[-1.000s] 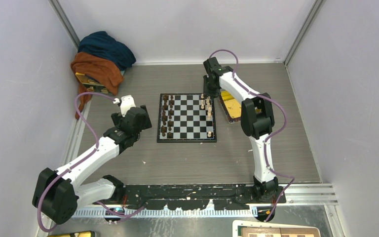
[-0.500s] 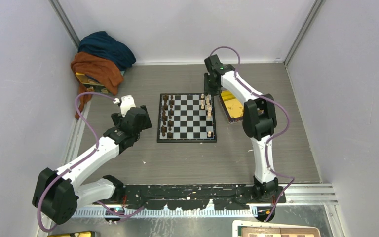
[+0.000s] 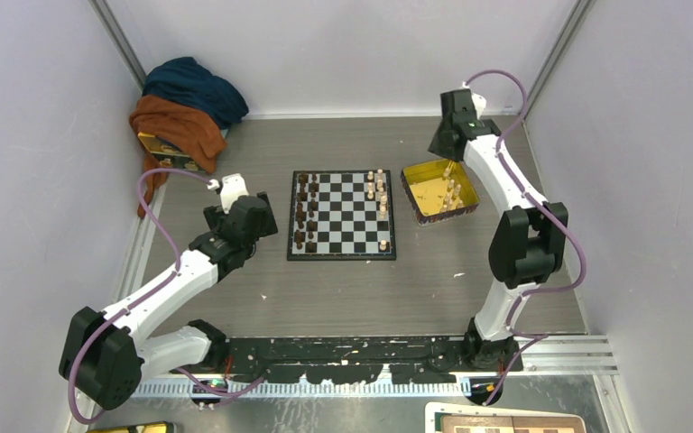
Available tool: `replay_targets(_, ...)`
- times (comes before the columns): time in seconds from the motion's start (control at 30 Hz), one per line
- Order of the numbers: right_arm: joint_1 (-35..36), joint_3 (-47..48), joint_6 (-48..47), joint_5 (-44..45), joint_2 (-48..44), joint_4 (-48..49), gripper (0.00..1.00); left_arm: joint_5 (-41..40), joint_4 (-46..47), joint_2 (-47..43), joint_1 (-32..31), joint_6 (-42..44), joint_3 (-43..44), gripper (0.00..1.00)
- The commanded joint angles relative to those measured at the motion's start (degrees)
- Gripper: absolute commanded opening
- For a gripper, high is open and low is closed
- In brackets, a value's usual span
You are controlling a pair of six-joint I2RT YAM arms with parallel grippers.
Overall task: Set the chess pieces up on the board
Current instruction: Pick up the chess piece from the storage box.
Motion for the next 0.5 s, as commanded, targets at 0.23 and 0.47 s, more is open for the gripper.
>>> replay_targets(0.23, -7.44, -10.35, 5.52, 2.81, -0.82, 4.78, 0.37, 0.06, 2.87, 1.07, -0.50, 1.70, 2.17, 1.00)
replay_targets(0.47, -9.15, -11.13, 6.53, 1.83, 1.61, 5.52, 0.37, -0.12, 3.13, 1.44, -0.50, 2.10, 2.00, 1.00)
